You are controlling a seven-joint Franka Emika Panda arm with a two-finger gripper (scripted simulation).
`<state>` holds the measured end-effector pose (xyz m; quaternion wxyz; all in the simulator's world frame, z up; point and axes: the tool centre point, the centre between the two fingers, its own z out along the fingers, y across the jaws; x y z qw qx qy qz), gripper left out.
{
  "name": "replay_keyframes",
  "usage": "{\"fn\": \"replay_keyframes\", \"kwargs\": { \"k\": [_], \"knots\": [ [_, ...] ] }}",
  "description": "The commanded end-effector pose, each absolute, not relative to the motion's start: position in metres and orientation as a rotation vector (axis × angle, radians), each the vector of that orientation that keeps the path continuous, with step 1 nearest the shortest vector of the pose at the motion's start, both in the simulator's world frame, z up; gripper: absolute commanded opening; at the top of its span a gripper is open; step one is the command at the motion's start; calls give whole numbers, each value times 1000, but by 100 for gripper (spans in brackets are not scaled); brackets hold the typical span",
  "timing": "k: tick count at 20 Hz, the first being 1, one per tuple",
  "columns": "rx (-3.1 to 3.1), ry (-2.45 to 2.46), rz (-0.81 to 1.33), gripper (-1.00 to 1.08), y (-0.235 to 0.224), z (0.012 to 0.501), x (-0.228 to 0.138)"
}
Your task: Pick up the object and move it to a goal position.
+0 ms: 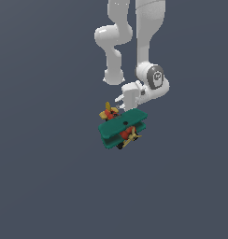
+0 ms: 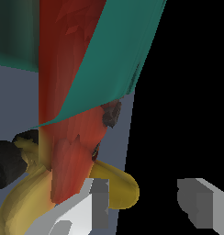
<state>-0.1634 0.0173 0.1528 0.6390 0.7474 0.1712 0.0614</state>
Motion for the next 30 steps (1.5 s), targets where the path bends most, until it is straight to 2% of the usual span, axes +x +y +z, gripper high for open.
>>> {"fn": "replay_keyframes", "kwargs": {
  "k": [1, 30],
  "knots": [
    [1678, 408, 186, 28, 22, 152, -162],
    [1462, 614, 745, 28, 102, 134, -152]
  ]
}}
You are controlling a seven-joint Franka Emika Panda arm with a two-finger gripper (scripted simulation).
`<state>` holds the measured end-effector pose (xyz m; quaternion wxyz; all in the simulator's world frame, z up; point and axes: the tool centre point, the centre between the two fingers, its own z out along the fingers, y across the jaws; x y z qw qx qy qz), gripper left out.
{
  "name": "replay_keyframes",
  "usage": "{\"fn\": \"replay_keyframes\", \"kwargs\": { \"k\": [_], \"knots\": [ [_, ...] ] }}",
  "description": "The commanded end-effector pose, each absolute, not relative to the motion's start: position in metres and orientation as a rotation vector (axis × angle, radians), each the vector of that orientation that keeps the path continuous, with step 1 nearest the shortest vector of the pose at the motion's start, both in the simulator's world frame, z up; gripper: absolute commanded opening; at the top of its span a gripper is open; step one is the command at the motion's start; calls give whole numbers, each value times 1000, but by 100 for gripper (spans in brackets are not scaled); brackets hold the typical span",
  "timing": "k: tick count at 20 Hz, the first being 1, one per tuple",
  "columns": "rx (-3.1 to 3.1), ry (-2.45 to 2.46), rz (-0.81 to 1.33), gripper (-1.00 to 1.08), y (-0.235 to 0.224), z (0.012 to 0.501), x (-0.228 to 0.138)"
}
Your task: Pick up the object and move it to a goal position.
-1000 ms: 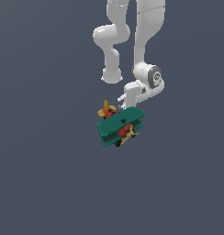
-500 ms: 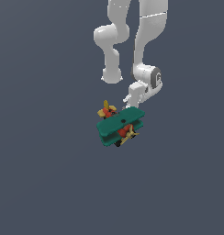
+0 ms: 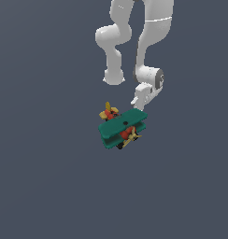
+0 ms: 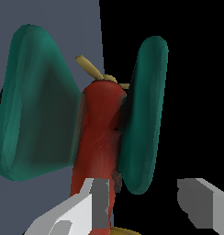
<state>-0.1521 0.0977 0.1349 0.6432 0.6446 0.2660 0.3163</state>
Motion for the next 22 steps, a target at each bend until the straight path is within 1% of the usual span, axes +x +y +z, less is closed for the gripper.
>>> {"fn": "replay_keyframes", "kwargs": {
  "k": [1, 8, 15, 22],
  "knots": [
    [1459, 619, 758, 28, 104, 134, -152],
    [1446, 641, 817, 28, 114, 131, -153],
    [1445, 643, 823, 28, 114, 131, -152],
    [1444, 644, 825, 28, 100, 133, -134]
  ]
}}
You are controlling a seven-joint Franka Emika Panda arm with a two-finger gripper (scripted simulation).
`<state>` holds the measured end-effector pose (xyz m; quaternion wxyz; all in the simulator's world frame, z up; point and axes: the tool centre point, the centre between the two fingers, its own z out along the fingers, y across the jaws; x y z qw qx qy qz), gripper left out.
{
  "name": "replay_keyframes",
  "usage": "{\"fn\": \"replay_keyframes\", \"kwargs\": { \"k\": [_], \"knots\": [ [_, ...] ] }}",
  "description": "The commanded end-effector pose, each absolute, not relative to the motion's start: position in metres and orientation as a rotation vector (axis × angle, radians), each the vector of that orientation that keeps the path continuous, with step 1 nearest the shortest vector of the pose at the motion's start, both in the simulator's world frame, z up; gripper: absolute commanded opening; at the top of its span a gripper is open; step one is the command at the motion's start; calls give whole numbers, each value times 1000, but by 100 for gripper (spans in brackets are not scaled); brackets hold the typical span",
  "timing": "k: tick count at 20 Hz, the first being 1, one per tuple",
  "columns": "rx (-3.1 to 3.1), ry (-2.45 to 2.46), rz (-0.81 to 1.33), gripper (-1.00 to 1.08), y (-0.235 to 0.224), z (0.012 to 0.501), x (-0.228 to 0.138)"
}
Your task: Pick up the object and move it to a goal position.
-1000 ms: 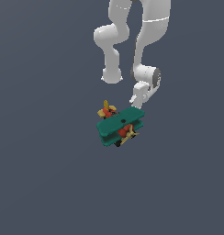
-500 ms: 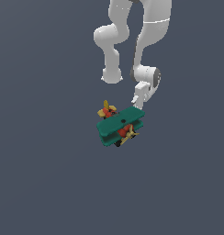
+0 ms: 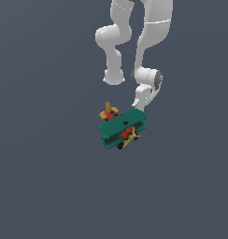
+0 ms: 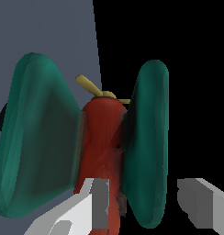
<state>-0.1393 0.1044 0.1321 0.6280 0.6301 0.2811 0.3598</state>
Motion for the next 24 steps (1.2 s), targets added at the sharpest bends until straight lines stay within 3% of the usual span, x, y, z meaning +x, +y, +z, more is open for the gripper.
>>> {"fn": "replay_keyframes", "kwargs": {
  "k": [1, 9, 10, 24],
  "knots": [
    [1443, 645, 825, 28, 98, 133, -132],
    [1444, 644, 826, 28, 95, 133, -125],
    [1444, 644, 826, -100, 95, 133, -125],
    [1444, 644, 826, -100, 92, 136, -124]
  ]
}}
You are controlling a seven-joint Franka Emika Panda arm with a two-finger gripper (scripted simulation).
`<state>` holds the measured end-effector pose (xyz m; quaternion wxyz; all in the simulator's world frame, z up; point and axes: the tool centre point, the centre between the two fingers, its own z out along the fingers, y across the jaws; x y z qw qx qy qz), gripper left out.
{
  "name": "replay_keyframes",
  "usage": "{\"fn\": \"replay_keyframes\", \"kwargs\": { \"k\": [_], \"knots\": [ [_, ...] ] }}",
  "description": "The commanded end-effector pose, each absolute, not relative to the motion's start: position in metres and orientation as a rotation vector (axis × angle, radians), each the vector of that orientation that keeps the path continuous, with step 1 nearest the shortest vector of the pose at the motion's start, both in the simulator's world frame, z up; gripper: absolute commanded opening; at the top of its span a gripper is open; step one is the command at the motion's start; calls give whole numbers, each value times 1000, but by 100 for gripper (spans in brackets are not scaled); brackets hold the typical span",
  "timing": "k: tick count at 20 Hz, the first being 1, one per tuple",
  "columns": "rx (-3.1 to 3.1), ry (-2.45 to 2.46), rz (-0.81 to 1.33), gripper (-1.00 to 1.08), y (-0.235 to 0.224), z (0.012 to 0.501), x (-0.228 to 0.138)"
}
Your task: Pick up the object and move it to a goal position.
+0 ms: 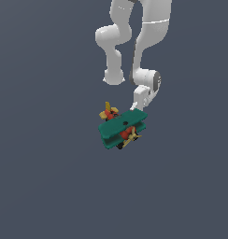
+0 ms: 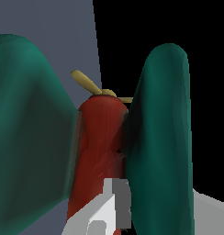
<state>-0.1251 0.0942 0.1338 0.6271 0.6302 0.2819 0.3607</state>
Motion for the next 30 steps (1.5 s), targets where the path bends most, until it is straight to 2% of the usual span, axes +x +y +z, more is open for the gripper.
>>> {"fn": "replay_keyframes", "kwargs": {
  "k": [1, 9, 22, 30],
  "knots": [
    [1444, 644, 826, -100, 91, 137, -124],
    [1444, 645, 825, -100, 66, 164, -115],
    [1442, 646, 824, -100, -9, 246, -84],
    [1442, 645, 825, -100, -39, 280, -69]
  ]
}}
